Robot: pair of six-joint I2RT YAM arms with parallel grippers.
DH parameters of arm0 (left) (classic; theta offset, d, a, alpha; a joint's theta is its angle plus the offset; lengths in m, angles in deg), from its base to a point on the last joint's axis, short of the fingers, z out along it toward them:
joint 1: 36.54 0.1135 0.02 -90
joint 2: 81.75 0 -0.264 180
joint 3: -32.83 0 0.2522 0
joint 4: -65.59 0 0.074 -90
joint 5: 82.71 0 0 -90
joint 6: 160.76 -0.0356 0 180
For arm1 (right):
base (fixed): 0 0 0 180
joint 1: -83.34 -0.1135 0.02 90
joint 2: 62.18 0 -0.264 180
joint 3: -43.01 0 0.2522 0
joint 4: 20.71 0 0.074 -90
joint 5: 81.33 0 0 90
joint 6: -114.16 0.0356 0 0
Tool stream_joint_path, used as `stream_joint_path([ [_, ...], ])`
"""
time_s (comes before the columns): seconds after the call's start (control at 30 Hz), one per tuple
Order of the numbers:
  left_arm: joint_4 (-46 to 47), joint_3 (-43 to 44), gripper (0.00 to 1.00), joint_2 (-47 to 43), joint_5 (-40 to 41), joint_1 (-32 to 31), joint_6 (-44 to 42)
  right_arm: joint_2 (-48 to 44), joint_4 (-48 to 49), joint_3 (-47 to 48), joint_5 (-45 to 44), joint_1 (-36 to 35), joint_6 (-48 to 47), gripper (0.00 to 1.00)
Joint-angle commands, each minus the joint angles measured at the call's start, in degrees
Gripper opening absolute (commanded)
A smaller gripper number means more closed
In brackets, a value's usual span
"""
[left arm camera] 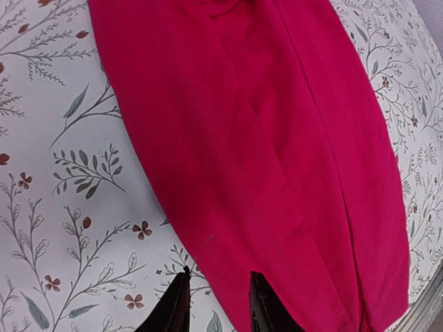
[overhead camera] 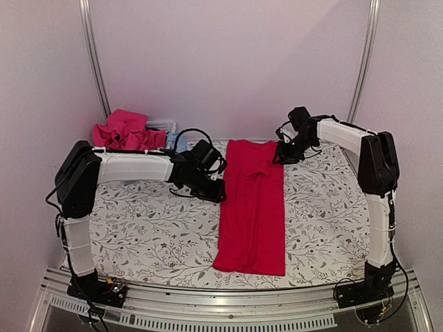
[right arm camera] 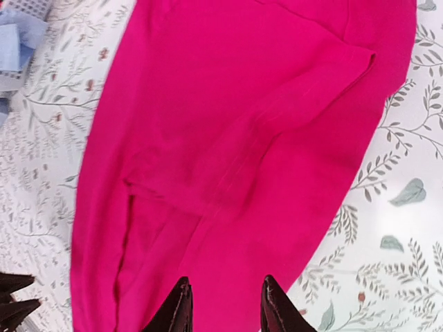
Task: Fold and stack the mixed laundry pile
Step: Rotate the rectangle-folded T-shirt at the center of the board.
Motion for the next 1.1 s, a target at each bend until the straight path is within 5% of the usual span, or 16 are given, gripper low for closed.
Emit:
stream_joint_path([
  [0.0, 0.7, 1.4, 0.29, 2.4, -3.9, 0.4, -4.9, -9.6, 3.4, -12.9, 7.8, -1.2, 3.2, 0.34],
  [0.3, 1.0, 3.4, 0.29, 7.8, -5.4, -0.2, -8.8, -15.9, 10.3, -30.3, 10.9, -6.1, 6.0, 0.33],
  [0.9, -12.0, -3.9, 0.23, 5.7, 10.7, 0.0, -4.9, -4.8, 6.8, -28.4, -0.2, -7.4, 1.1, 0.29],
  [1.07, -5.9, -5.6, 0.25, 1.2, 6.4, -0.4, -5.2, -7.0, 5.3, -32.2, -1.4, -7.4, -0.6, 0.29],
])
